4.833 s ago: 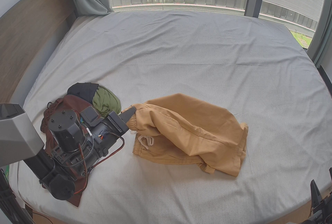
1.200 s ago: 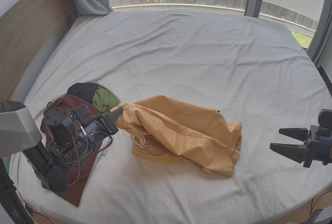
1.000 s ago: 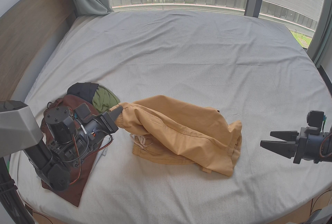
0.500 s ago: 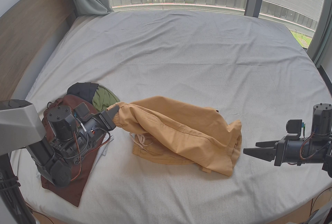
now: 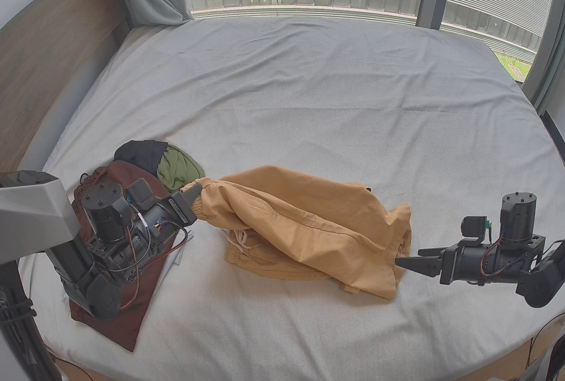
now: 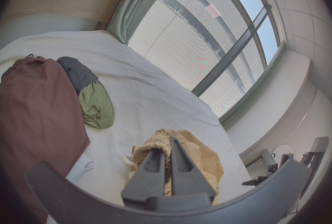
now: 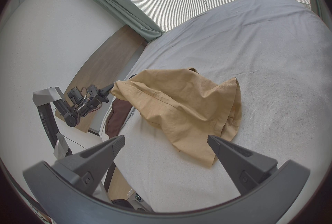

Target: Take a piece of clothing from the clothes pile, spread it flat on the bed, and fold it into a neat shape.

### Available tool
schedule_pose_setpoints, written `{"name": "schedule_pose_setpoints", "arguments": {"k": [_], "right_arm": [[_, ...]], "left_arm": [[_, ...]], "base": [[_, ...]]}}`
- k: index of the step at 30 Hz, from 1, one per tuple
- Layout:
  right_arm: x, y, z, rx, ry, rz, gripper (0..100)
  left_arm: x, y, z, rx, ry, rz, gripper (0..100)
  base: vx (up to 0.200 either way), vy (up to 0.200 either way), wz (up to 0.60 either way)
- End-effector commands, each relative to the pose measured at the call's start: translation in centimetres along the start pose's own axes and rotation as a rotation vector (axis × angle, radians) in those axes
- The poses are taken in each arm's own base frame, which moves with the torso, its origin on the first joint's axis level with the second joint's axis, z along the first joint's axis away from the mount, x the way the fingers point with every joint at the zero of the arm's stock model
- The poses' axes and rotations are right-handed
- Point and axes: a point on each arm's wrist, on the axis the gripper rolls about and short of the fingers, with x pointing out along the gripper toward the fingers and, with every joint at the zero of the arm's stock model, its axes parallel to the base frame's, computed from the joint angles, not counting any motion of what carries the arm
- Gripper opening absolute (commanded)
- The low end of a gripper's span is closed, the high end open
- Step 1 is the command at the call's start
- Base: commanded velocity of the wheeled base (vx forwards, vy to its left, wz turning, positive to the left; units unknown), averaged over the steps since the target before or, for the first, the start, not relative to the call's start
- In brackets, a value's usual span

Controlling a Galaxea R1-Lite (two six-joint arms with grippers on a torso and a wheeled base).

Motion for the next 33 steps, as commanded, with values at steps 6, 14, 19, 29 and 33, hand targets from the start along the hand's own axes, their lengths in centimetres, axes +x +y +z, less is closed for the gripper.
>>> {"name": "schedule_pose_setpoints", "arguments": {"k": [6, 14, 19, 29, 33], "right_arm": [[2.2, -2.1, -1.8, 0.049, 0.062, -0.024, 100], [3.6, -3.2, -2.6, 0.052, 0.067, -0.028, 100], [5.1, -4.4, -3.5, 0.048, 0.055, -0.028, 100], [7.1, -5.9, -4.3, 0.078, -0.038, -0.026, 100], [7.5, -6.3, -4.8, 0.090, -0.030, -0.034, 100]], "left_arm": [[0.0, 0.0, -0.2, -0.001, 0.007, 0.003, 0], [-0.2, 0.0, -0.3, -0.002, 0.012, 0.006, 0], [-0.2, 0.1, -0.3, -0.003, 0.014, 0.005, 0], [-0.1, 0.0, -0.4, -0.003, 0.016, 0.005, 0], [-0.2, 0.0, -0.4, -0.003, 0.016, 0.005, 0]], "base": [[0.000, 0.000, 0.00], [0.000, 0.000, 0.00], [0.000, 0.000, 0.00], [0.000, 0.000, 0.00], [0.000, 0.000, 0.00]]}}
